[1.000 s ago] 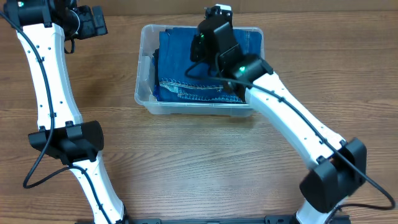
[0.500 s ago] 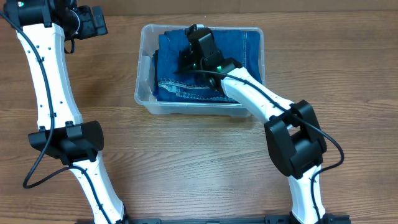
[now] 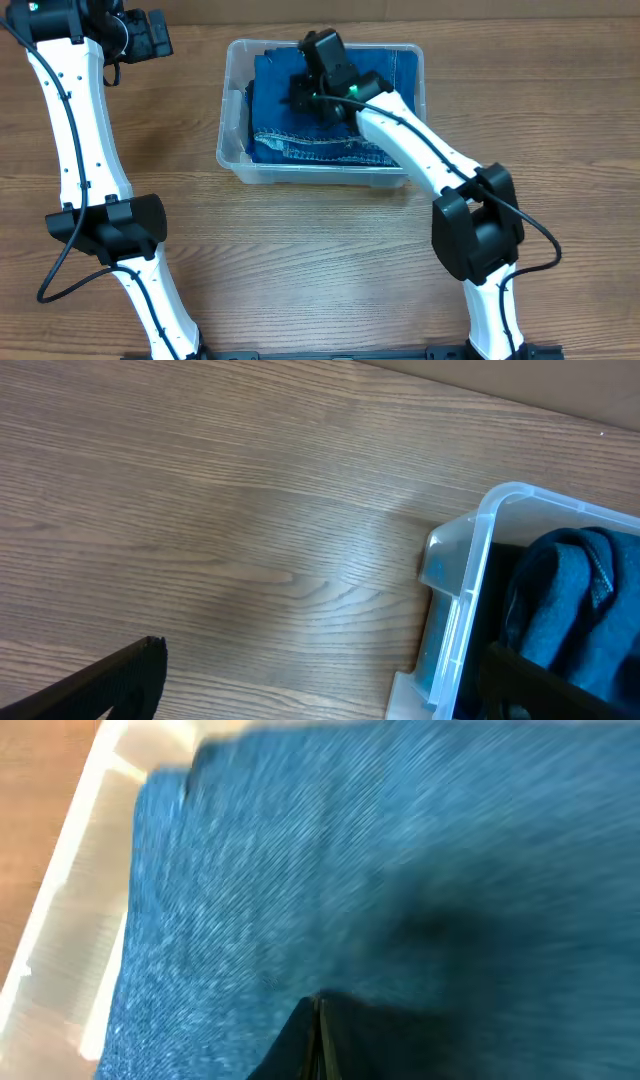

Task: Pack container
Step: 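Press and tuck the jeans flat into the bin with the right gripper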

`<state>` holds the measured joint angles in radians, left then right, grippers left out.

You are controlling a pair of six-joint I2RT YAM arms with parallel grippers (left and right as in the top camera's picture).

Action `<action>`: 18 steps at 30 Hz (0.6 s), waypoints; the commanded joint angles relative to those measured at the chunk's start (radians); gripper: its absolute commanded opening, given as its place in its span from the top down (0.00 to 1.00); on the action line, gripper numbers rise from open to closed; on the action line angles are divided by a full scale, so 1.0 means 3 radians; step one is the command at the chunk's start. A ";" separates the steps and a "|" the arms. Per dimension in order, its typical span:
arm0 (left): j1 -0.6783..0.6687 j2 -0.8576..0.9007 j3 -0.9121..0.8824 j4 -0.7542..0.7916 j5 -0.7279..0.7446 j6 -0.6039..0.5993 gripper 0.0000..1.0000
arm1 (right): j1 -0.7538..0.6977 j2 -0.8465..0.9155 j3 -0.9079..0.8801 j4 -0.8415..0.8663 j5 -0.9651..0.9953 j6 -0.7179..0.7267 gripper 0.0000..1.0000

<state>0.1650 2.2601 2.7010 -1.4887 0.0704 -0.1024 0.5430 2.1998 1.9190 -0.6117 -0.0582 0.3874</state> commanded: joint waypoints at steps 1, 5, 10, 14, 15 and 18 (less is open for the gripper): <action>-0.0009 -0.0009 0.0010 0.0013 0.0014 -0.0034 0.00 | -0.0235 -0.0258 0.0141 -0.0154 0.0285 -0.0057 0.96; -0.0009 -0.0009 0.0010 0.0013 0.0014 -0.0033 0.00 | -0.0554 -0.0256 0.0079 -0.0276 0.0291 -0.0032 0.96; -0.0009 -0.0009 0.0010 0.0013 0.0014 -0.0034 0.00 | -0.0601 0.0027 0.0051 -0.0340 0.0303 -0.0032 0.96; -0.0009 -0.0009 0.0010 0.0013 0.0014 -0.0034 0.00 | -0.0599 0.0165 0.0055 -0.0408 0.0301 -0.0032 0.96; -0.0009 -0.0009 0.0010 0.0013 0.0014 -0.0033 0.00 | -0.0599 0.0134 0.0075 -0.0403 0.0300 -0.0032 0.96; -0.0009 -0.0009 0.0010 0.0013 0.0014 -0.0034 0.00 | -0.0599 0.0008 0.0117 -0.0402 0.0301 -0.0033 0.96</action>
<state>0.1650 2.2601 2.7010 -1.4887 0.0704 -0.1024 0.3607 2.2322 1.9339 -0.7265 0.0265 0.3878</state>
